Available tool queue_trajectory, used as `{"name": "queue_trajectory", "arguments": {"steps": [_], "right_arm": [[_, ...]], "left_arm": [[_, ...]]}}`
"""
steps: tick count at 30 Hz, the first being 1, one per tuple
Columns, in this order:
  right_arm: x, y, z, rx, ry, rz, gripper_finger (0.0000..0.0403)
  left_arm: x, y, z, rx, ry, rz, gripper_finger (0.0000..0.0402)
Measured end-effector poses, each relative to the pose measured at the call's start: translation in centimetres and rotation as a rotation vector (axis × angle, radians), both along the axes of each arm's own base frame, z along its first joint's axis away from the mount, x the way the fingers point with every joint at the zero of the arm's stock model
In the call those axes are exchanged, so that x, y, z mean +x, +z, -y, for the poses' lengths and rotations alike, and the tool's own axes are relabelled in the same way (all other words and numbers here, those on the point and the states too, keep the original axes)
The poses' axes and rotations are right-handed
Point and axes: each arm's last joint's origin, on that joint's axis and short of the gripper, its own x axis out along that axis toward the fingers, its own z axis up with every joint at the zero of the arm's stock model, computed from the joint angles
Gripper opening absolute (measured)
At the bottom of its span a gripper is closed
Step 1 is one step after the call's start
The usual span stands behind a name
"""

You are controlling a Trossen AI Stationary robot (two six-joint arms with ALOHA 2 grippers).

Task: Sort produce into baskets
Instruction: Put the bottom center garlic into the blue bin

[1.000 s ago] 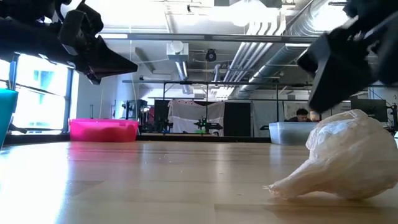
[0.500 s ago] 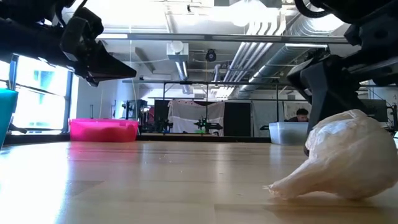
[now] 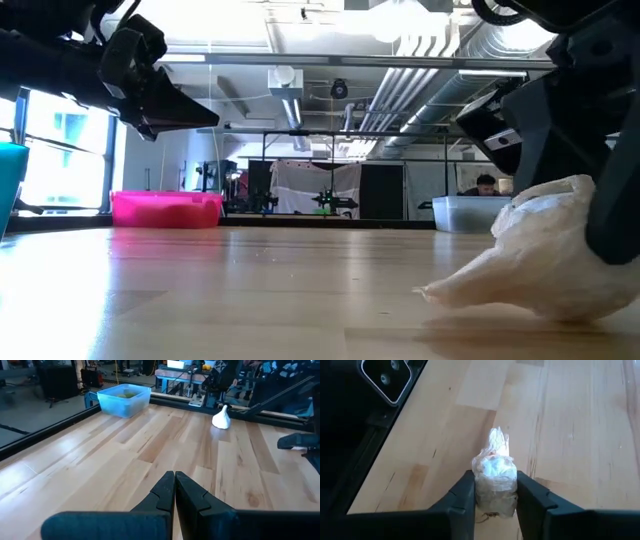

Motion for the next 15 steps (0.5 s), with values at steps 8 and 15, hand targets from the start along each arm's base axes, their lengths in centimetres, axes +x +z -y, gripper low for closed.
{"name": "queue_trajectory", "arguments": {"steps": [8, 15], "right_arm": [[3.9, 2.1, 2.7, -0.08, -0.062, 0.163, 0.0095], [9.7, 4.3, 6.1, -0.079, -0.051, 0.39, 0.009]], "left_arm": [[0.1, 0.0, -0.5, -0.032, 0.011, 0.01, 0.0], [0.3, 0.2, -1.4, -0.018, 0.051, 0.021, 0.0]]}}
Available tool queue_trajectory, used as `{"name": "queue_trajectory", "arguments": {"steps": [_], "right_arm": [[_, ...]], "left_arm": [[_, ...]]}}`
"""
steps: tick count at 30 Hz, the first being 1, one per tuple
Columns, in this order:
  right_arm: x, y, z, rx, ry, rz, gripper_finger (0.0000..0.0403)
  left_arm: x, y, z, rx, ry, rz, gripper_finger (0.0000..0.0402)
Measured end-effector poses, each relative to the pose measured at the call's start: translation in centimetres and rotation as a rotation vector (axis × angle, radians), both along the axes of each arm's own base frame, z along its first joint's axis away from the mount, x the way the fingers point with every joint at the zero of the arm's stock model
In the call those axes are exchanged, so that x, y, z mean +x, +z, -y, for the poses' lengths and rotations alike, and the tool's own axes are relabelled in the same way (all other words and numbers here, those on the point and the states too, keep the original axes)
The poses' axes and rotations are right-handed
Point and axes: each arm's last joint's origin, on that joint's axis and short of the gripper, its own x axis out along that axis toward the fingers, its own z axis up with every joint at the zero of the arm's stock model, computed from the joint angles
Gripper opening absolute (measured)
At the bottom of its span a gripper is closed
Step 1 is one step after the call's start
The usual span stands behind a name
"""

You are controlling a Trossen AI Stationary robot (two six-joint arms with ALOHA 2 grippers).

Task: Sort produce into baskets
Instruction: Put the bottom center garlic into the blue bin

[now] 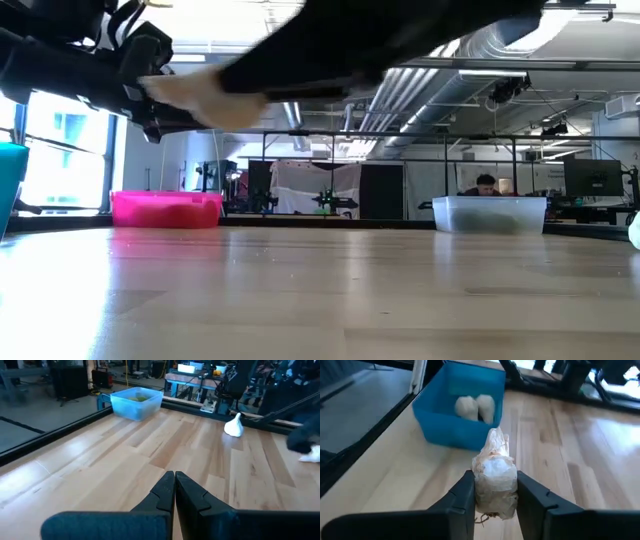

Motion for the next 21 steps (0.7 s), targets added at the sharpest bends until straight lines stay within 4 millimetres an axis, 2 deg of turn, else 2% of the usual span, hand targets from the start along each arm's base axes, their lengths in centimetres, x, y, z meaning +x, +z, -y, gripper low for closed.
{"name": "queue_trajectory", "arguments": {"steps": [3, 13, 17, 21], "right_arm": [[2.2, -0.2, 0.2, -0.009, 0.033, 0.026, 0.0087], [8.3, 0.4, -1.2, 0.034, 0.131, 0.1, 0.0086], [10.2, -0.7, -1.4, 0.018, 0.149, 0.034, 0.0086], [11.5, -0.7, -1.3, 0.024, 0.155, 0.031, 0.0086]], "left_arm": [[0.0, 0.0, -0.1, 0.007, 0.004, 0.001, 0.0], [0.0, 0.1, -0.1, 0.024, 0.001, -0.003, 0.0], [0.0, 0.1, -0.1, 0.023, 0.001, -0.003, 0.0], [0.0, 0.1, -0.1, 0.024, 0.001, -0.003, 0.0]]}}
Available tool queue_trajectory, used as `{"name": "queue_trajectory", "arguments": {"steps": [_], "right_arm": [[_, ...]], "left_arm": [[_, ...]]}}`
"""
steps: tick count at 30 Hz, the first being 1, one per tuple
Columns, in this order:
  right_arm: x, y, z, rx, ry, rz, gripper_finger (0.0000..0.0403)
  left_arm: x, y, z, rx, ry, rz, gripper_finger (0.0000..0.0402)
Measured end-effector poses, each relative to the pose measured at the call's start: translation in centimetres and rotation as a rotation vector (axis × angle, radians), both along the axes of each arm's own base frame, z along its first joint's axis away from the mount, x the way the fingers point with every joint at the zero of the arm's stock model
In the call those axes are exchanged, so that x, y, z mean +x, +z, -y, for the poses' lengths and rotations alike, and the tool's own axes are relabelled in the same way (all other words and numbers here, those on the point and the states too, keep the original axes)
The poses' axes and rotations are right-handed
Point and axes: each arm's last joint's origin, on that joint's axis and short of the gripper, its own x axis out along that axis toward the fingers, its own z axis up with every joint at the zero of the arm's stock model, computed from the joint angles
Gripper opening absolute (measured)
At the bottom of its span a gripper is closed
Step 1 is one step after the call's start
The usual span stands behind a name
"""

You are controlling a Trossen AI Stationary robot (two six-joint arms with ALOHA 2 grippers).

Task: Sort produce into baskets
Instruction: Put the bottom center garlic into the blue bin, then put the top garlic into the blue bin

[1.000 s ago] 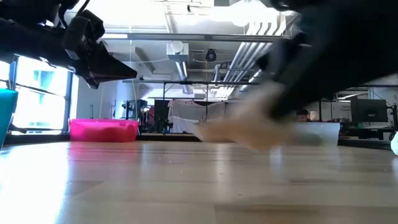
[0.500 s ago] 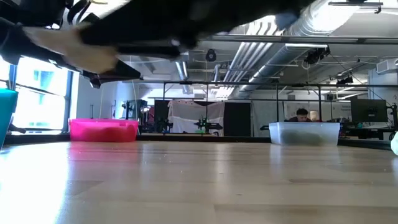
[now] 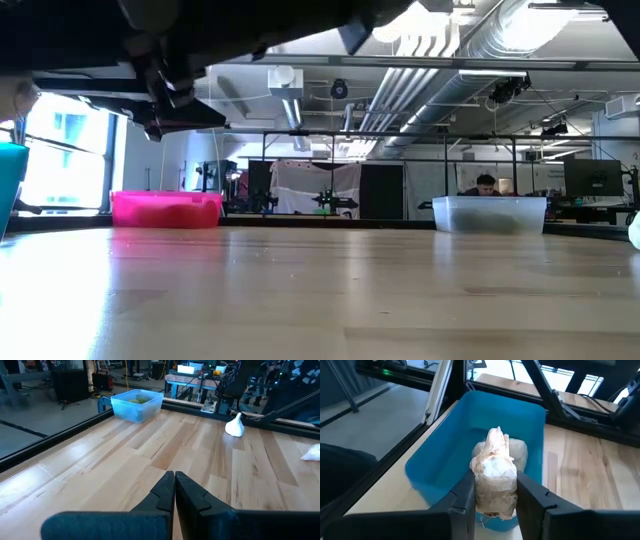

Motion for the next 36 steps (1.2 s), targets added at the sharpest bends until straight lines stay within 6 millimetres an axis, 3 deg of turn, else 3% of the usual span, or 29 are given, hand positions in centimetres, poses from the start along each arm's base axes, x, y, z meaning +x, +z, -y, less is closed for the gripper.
{"name": "queue_trajectory", "arguments": {"steps": [6, 15, 20, 24, 27, 29, 31, 36], "right_arm": [[0.7, 0.0, 0.6, 0.02, -0.009, 0.0, 0.0118], [0.7, -0.1, 0.7, 0.014, 0.039, -0.003, 0.025], [0.6, 0.1, 0.9, -0.001, 0.025, -0.022, 0.0274], [0.1, 1.7, 1.9, -0.061, -0.101, -0.05, 0.0219], [-0.2, 3.9, 2.9, -0.057, -0.185, -0.037, 0.0128], [-0.4, 4.2, 3.9, -0.046, -0.253, -0.038, 0.0054], [-0.8, 3.2, 4.9, -0.044, -0.317, -0.066, 0.0016], [-2.9, -0.1, 6.4, -0.022, -0.428, -0.076, 0.0008]], "left_arm": [[0.0, 0.0, 0.0, 0.0, 0.0, 0.0, 0.0], [0.0, 0.0, 0.0, 0.007, -0.001, -0.004, 0.0], [0.0, 0.0, 0.0, 0.004, -0.001, -0.003, 0.0], [0.0, 0.0, 0.1, -0.015, -0.002, 0.004, 0.0], [0.0, 0.0, 0.4, -0.015, -0.017, 0.004, 0.0], [-0.1, 0.0, 0.5, -0.014, -0.026, 0.004, 0.0], [-0.1, 0.0, 0.6, -0.005, -0.03, 0.001, 0.0], [-0.1, 0.0, 0.7, 0.014, -0.007, 0.003, 0.0]]}}
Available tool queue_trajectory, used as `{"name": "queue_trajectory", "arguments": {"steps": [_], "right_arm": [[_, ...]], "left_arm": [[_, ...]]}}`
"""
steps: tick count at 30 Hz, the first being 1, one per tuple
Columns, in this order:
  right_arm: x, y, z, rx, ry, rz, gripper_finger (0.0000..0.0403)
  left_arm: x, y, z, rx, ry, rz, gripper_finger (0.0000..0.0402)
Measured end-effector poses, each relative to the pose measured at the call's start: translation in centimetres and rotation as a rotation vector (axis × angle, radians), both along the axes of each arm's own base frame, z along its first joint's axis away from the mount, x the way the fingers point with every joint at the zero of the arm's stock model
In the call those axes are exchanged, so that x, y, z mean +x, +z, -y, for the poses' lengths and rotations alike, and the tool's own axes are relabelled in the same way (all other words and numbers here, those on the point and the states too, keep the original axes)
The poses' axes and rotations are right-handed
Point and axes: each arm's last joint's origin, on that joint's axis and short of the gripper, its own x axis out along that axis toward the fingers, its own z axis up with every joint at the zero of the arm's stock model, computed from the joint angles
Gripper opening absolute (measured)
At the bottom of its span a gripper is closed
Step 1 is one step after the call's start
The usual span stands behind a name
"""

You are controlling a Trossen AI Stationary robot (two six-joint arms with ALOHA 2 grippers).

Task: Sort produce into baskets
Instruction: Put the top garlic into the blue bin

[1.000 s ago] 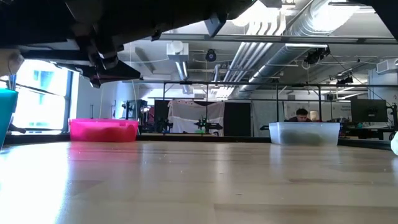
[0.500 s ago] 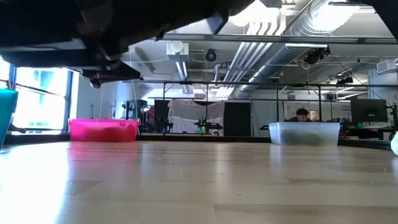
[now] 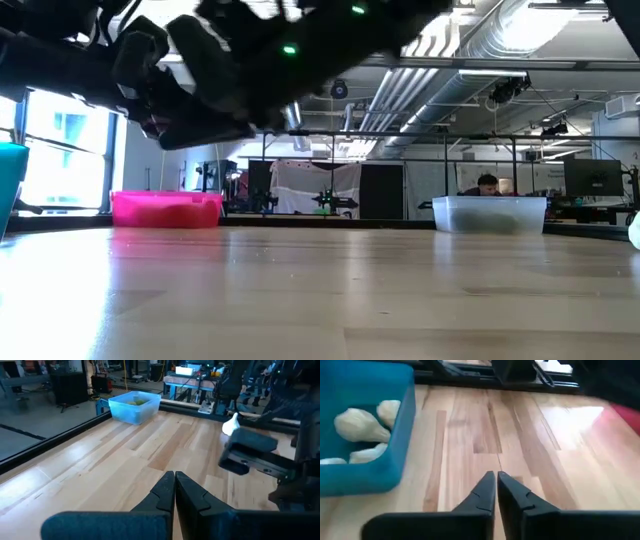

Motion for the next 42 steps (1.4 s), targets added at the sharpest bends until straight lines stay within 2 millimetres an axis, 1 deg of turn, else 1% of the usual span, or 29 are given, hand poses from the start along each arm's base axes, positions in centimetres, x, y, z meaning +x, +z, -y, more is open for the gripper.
{"name": "queue_trajectory", "arguments": {"steps": [2, 5, 9, 11, 13, 16, 19, 21, 25, 28, 30, 32, 37, 39, 42], "right_arm": [[-1.5, -0.5, 0.3, 0.031, -0.033, 0.019, 0.0003], [-4.7, -0.8, 0.7, 0.072, -0.091, 0.012, 0.0002], [-9.7, 0.6, 1.2, 0.154, -0.203, 0.024, 0.0001], [-12.4, 0.9, 1.3, 0.197, -0.255, -0.007, 0.0], [-14.9, 1.3, 1.4, 0.238, -0.303, -0.056, 0.0], [-18.2, 2.3, 1.8, 0.319, -0.401, -0.127, 0.0], [-21.0, 3.5, 2.1, 0.388, -0.478, -0.231, 0.0], [-22.6, 4.6, 2.3, 0.442, -0.49, -0.347, 0.0], [-25.3, 6.2, 2.8, 0.514, -0.536, -0.581, 0.0001], [-27.1, 6.7, 3.3, 0.521, -0.611, -0.773, 0.0018], [-28.0, 6.7, 3.6, 0.506, -0.647, -0.88, 0.0045], [-28.6, 6.7, 3.9, 0.494, -0.673, -0.953, 0.0082], [-29.0, 6.7, 4.8, 0.472, -0.735, -1.006, 0.0183], [-29.1, 6.7, 5.1, 0.455, -0.733, -1.026, 0.0209], [-29.2, 6.5, 5.4, 0.428, -0.744, -1.061, 0.0225]], "left_arm": [[0.0, 0.0, 0.0, -0.007, 0.004, 0.006, 0.0], [0.0, 0.1, 0.0, -0.024, 0.014, 0.02, 0.0], [0.0, 0.1, 0.0, -0.039, 0.017, 0.025, 0.0], [0.0, 0.1, 0.0, -0.039, 0.018, 0.024, 0.0], [0.0, 0.0, 0.0, -0.038, 0.017, 0.02, 0.0], [0.0, 0.0, 0.0, -0.045, 0.019, 0.017, 0.0], [0.0, -0.1, 0.0, -0.047, 0.011, 0.012, 0.0], [0.0, -0.1, 0.0, -0.05, -0.004, 0.011, 0.0], [0.0, -0.1, 0.1, -0.052, -0.012, 0.01, 0.0], [0.0, -0.1, 0.0, -0.052, -0.012, 0.011, 0.0], [0.0, -0.1, 0.0, -0.052, -0.011, 0.011, 0.0], [0.0, -0.1, 0.0, -0.052, -0.011, 0.011, 0.0], [0.0, -0.1, 0.0, -0.052, -0.015, 0.008, 0.0], [0.0, -0.1, 0.1, -0.053, -0.023, 0.004, 0.0], [0.0, -0.2, 0.1, -0.056, -0.035, -0.007, 0.0]]}}
